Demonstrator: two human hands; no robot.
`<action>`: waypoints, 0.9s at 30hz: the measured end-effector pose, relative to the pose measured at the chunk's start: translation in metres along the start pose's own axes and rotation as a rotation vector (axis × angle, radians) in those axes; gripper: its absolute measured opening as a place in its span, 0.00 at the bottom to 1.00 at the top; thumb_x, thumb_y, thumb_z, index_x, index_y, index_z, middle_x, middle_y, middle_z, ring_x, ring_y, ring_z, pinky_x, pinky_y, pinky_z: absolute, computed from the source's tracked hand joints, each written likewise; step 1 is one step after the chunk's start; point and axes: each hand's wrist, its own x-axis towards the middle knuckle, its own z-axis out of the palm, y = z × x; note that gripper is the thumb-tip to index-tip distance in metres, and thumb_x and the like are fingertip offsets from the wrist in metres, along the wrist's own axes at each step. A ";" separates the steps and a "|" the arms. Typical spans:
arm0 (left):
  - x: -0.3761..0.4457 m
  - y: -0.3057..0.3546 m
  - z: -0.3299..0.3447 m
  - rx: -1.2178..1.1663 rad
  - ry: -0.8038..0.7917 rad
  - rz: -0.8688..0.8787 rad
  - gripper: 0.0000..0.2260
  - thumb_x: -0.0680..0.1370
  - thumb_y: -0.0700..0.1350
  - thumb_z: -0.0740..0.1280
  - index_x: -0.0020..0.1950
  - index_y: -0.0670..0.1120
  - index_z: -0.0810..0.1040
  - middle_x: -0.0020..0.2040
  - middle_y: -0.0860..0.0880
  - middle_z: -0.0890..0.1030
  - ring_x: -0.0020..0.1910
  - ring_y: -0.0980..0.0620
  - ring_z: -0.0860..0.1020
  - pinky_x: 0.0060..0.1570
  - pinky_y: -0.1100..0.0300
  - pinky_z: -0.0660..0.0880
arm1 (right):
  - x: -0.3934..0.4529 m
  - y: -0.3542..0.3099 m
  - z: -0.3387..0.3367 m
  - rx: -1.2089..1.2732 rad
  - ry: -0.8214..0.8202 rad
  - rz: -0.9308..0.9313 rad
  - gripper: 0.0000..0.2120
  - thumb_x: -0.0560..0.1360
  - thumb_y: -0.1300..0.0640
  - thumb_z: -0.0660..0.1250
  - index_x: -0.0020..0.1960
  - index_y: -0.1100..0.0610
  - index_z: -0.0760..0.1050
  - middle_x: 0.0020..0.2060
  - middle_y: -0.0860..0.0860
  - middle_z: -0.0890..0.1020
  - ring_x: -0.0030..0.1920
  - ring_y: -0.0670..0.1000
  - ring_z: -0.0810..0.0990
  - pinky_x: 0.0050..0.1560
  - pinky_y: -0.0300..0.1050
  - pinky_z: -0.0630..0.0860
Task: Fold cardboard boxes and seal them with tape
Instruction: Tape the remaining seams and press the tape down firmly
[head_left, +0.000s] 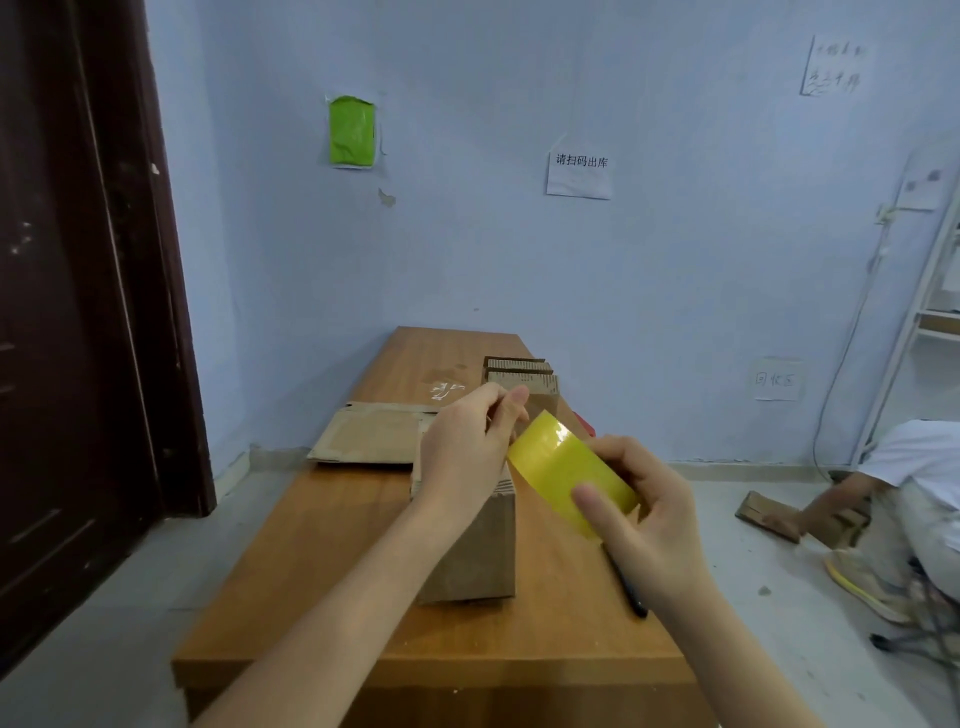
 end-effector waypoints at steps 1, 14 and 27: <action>0.001 0.000 -0.003 -0.016 0.017 0.002 0.15 0.80 0.55 0.59 0.36 0.52 0.75 0.30 0.53 0.77 0.34 0.53 0.76 0.37 0.52 0.72 | -0.002 0.000 -0.002 -0.005 -0.051 -0.028 0.19 0.70 0.32 0.64 0.51 0.44 0.75 0.41 0.41 0.79 0.41 0.43 0.78 0.38 0.29 0.70; -0.005 -0.009 -0.004 0.110 -0.016 -0.053 0.14 0.80 0.55 0.58 0.36 0.54 0.73 0.25 0.58 0.72 0.28 0.59 0.70 0.30 0.60 0.62 | -0.006 -0.001 0.009 -0.041 0.046 0.093 0.13 0.68 0.39 0.63 0.46 0.47 0.73 0.35 0.33 0.78 0.36 0.36 0.76 0.32 0.24 0.67; -0.007 -0.018 -0.020 0.406 0.024 -0.091 0.15 0.81 0.55 0.56 0.39 0.51 0.72 0.24 0.57 0.65 0.28 0.55 0.70 0.30 0.58 0.60 | 0.008 0.007 0.017 -0.476 0.093 -0.002 0.15 0.77 0.46 0.56 0.33 0.49 0.67 0.20 0.40 0.64 0.27 0.41 0.71 0.24 0.32 0.62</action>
